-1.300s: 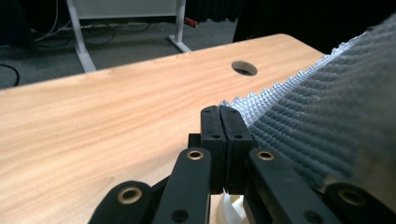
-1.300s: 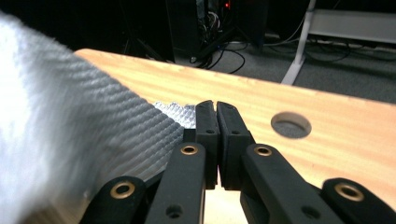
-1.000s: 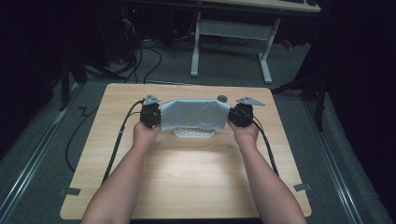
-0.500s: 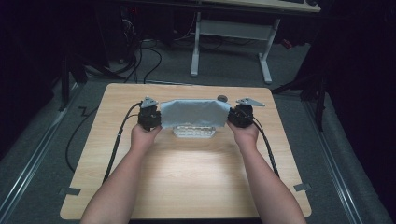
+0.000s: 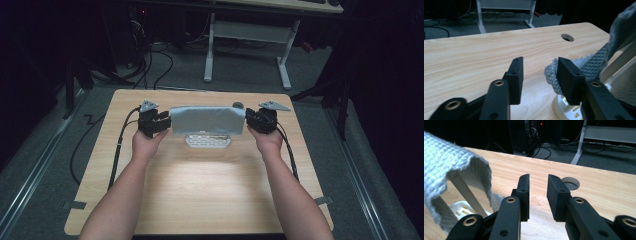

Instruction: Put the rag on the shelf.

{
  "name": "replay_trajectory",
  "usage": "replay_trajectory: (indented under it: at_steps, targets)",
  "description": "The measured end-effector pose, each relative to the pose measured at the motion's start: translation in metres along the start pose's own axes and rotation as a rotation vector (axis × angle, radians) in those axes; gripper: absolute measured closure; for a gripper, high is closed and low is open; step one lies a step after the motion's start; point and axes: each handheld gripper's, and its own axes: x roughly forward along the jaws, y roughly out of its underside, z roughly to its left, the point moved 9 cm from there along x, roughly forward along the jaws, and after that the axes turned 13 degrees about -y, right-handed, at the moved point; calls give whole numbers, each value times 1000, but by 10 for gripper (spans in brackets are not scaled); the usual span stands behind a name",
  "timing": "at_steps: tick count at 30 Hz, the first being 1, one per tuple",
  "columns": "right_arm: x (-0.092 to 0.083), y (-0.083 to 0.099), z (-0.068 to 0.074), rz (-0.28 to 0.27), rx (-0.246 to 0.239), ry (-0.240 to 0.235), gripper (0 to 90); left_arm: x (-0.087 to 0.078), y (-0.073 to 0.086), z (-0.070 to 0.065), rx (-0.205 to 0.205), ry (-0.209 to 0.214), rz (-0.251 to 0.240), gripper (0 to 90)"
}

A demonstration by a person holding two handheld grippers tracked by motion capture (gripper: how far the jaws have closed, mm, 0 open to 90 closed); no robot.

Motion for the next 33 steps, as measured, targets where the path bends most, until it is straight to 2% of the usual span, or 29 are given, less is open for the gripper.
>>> replay_trajectory:
  at_steps: [2, 3, 5, 7, 9, 21, 26, 30, 33]
  targets:
    - [0, 0, 0, 0, 1, 0, 726, 1, 1, 0, 6, -5, 6, 525]
    - [-1, 0, 0, 5, -3, 2, 723, 1, 2, 2, 17, -27, 11, 496]
    - [-1, 1, 1, 8, -5, -1, 721, 0, 2, 3, 9, -28, 10, 459]
    - [-1, 1, 1, 11, -11, -2, 721, -2, 3, 9, -27, -23, 13, 422]
    - [-1, 2, 1, 13, -12, -3, 720, -5, 3, 13, -32, -27, 13, 412]
    - [0, 4, 0, 16, 1, 7, 714, -17, 3, 32, -42, -64, 1, 420]
    - [-6, 4, -3, 12, -2, 16, 690, -21, 8, 41, -19, -89, 5, 427]
    - [-13, 5, -8, 26, -9, 34, 639, -25, 14, 48, 11, -118, 13, 432]
    - [-19, 5, -8, 30, -18, 42, 599, -32, 17, 52, 14, -122, 13, 426]
